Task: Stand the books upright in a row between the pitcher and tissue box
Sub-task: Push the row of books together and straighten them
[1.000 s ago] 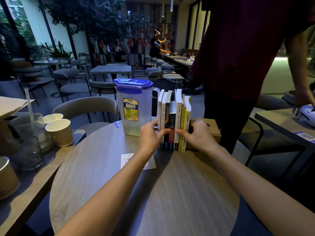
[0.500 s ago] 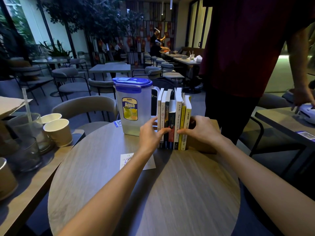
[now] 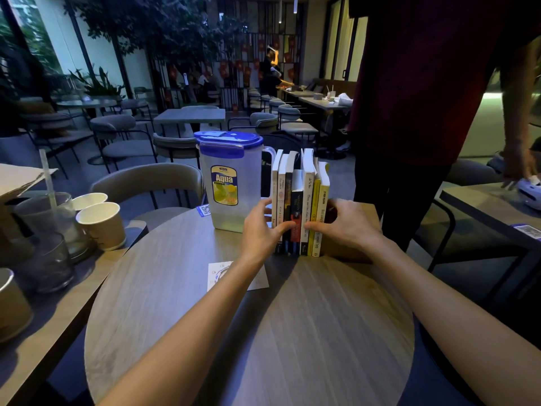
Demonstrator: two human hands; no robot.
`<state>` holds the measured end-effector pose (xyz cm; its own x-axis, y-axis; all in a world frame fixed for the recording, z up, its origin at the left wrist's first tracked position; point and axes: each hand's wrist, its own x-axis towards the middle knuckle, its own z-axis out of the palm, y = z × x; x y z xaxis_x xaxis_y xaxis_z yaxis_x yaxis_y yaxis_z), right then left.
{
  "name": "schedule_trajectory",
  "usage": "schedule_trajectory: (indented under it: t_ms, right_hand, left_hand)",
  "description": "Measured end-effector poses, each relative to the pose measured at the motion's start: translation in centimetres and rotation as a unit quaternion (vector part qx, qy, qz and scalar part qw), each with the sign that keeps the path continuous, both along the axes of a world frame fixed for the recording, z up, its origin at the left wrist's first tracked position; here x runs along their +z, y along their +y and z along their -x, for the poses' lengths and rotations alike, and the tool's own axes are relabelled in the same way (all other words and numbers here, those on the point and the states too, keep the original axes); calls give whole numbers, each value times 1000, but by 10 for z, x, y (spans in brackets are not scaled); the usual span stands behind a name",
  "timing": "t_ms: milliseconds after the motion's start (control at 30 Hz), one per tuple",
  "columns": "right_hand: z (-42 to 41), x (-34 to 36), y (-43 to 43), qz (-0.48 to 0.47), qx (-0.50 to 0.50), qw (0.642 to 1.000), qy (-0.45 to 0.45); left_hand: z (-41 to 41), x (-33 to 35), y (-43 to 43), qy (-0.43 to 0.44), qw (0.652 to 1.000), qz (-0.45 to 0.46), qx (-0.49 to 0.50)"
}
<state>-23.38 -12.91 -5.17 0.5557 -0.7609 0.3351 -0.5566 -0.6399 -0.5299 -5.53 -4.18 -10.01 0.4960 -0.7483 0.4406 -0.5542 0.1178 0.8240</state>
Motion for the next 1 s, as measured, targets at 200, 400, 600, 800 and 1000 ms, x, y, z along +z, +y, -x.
schedule_trajectory:
  t_ms: [200, 400, 600, 800, 1000]
  right_hand:
    - [0, 0, -1, -2, 10, 1000, -7]
    - [5, 6, -8, -18, 12, 999, 49]
    - [4, 29, -15, -61, 27, 992, 103]
    - [0, 31, -23, -76, 29, 987, 138]
    - [12, 48, -43, -202, 98, 964, 145]
  left_hand:
    - [1, 1, 0, 4, 1000, -2, 8]
    - [-1, 0, -1, 6, 1000, -8, 13]
    - [-2, -1, -2, 12, 1000, -9, 7]
    - [-2, -1, -1, 13, 1000, -6, 4]
    - [6, -7, 1, 28, 999, -10, 25]
